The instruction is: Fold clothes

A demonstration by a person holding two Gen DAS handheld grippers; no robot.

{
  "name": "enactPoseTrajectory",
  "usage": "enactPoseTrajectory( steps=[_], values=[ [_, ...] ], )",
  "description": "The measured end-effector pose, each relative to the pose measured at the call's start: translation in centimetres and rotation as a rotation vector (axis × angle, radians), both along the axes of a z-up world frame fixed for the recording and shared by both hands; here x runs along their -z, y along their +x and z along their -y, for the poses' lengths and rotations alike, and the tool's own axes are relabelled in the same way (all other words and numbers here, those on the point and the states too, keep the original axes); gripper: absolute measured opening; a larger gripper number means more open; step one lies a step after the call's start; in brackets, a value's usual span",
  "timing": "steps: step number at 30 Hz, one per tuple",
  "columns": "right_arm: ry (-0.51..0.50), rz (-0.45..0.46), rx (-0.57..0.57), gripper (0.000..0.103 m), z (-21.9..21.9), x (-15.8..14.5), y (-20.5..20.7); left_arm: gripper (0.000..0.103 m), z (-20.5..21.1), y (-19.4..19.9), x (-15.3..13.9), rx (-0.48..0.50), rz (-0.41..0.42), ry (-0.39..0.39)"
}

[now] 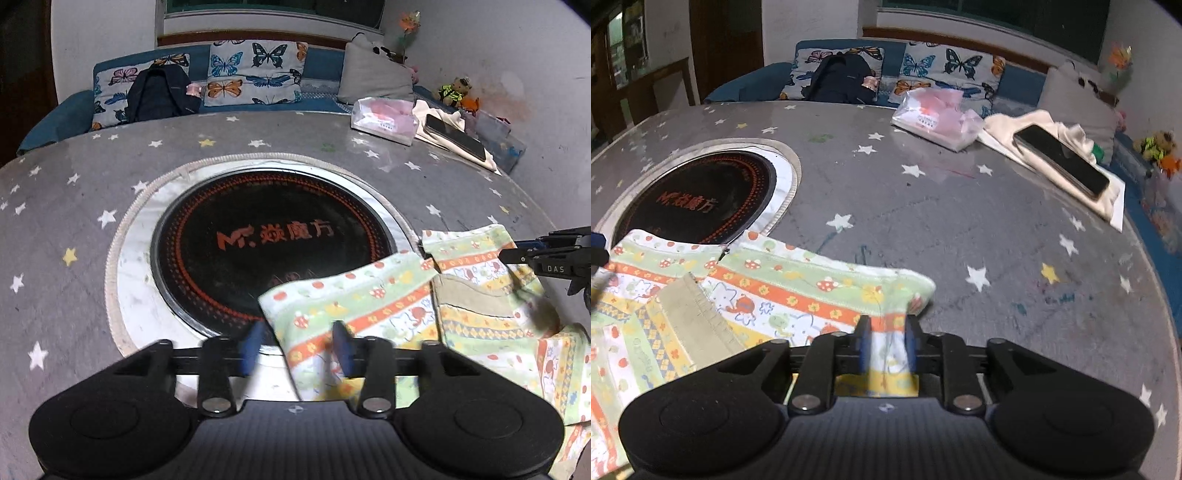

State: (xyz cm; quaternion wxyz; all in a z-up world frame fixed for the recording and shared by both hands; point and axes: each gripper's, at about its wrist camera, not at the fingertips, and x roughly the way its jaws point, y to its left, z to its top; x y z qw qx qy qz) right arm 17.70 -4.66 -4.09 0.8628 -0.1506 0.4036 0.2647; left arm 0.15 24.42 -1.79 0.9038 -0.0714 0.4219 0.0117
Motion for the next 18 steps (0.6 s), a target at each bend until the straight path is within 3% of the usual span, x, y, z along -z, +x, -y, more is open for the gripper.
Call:
enactPoseTrajectory(
  steps=[2,6,11,14,18],
  values=[
    [0.015,-0.019,0.002,0.024,0.7,-0.1,-0.3,0.044,0.5,0.2,0.4,0.004,-0.014,0.001],
    [0.028,-0.043,-0.007,0.026,1.3,-0.3,-0.6,0.012,1.1,0.5,1.4,0.012,-0.03,0.003],
    [0.016,-0.056,-0.01,0.026,0.9,-0.1,-0.4,0.003,0.9,0.4,1.0,-0.018,-0.001,0.02],
    [0.014,-0.054,-0.035,0.008,0.1,-0.3,-0.4,0.003,0.7,0.3,0.4,-0.032,0.025,0.051],
    [-0.005,-0.021,-0.064,0.005,-1.7,-0.7,-0.4,0.0,0.1,0.7,-0.1,-0.061,0.049,0.112]
  ],
)
